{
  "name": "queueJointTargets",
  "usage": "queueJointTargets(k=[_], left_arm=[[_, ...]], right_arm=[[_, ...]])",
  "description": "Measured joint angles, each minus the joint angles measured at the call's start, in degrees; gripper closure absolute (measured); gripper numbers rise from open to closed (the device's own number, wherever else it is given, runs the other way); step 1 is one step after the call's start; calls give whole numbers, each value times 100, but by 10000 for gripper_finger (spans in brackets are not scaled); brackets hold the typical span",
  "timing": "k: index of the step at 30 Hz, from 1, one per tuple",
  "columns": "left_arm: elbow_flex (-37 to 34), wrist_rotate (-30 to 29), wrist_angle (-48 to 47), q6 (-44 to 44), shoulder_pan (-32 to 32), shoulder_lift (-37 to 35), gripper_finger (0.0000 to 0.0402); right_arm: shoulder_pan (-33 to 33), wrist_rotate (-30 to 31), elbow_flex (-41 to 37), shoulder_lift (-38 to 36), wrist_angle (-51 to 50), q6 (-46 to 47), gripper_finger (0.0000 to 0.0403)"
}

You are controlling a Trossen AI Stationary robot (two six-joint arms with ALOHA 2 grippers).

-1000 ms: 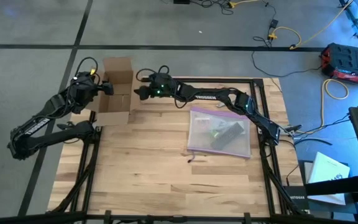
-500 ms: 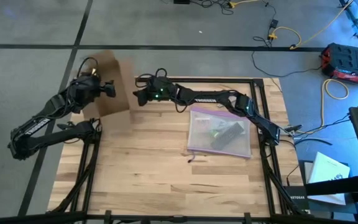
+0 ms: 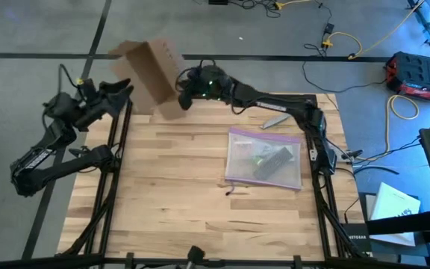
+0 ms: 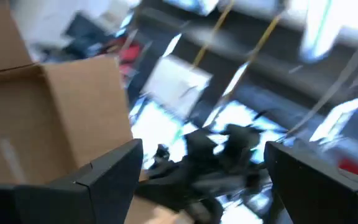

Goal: Unpack boxes
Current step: Break down the cardboard box using a cutter until it is fully flat

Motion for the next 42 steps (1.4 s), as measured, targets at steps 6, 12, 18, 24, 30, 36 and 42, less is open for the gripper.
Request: queueJointTargets(k=[6,12,18,24,30,36,42], left_arm=[[2,176,292,-73,0,-37,82],[2,200,44,-74,0,-35,82],[1,202,-193,-61,0,-35,82],[2,827,-889,96,-3,-35,82],[0,1649,-2315,1208,-414,-13,82],[0,1625,-2312,1285,-595,13,82],[0,1477,-2163,1308,-609,69,82]], right_arm=[[141,1116,5,-641,-1206,-2343,402],[455,2231,5,-829,-2437,-3834,403],[919,2876,-5,-712,-2852,-4787,403],[968,3059,3,-713,-2693,-4910,403],[564,2980,1,-713,-2621,-4936,403],[-160,2476,1,-638,-2050,-5136,403],[-994,2103,3,-277,-677,-5559,403]])
